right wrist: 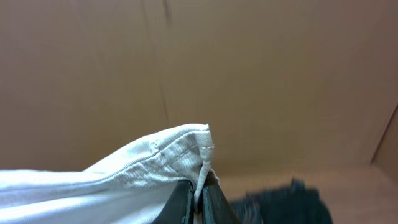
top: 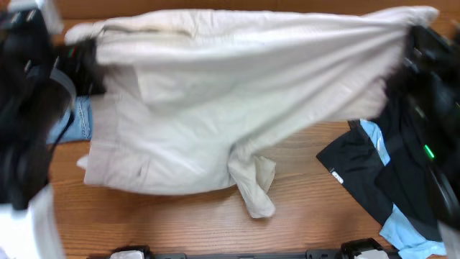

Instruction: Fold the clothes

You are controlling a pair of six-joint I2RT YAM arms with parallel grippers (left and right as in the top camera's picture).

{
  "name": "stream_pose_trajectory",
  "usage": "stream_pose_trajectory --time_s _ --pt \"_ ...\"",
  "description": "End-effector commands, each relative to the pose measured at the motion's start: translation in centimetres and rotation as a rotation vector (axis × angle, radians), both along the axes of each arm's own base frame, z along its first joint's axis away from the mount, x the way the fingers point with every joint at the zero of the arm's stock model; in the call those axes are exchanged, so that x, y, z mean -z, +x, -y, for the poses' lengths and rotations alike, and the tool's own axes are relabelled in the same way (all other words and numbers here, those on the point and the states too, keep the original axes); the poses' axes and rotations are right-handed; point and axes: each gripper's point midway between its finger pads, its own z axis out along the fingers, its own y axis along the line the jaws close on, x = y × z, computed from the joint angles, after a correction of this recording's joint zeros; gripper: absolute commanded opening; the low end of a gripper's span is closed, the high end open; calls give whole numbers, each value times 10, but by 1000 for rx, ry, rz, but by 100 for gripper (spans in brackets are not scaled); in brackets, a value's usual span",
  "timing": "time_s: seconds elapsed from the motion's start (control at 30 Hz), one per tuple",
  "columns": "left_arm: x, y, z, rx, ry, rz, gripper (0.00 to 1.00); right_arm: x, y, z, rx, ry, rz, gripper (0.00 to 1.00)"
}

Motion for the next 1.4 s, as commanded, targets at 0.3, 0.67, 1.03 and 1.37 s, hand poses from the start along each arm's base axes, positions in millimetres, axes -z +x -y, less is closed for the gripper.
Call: stream_pose_trajectory --time_s 0.3,0.67,1.03,1.37 --pt "33 192 -21 -8 74 158 4 38 158 96 294 -18 -42 4" --pt "64 115 -51 -125 172 -189 4 58 113 109 295 -14 -324 4" --pt "268 74 -87 -276 263 -1005 4 252 64 67 98 98 -1058 4" --pt "336 35 -64 -162 177 -1298 4 350 -8 57 86 132 -1424 4"
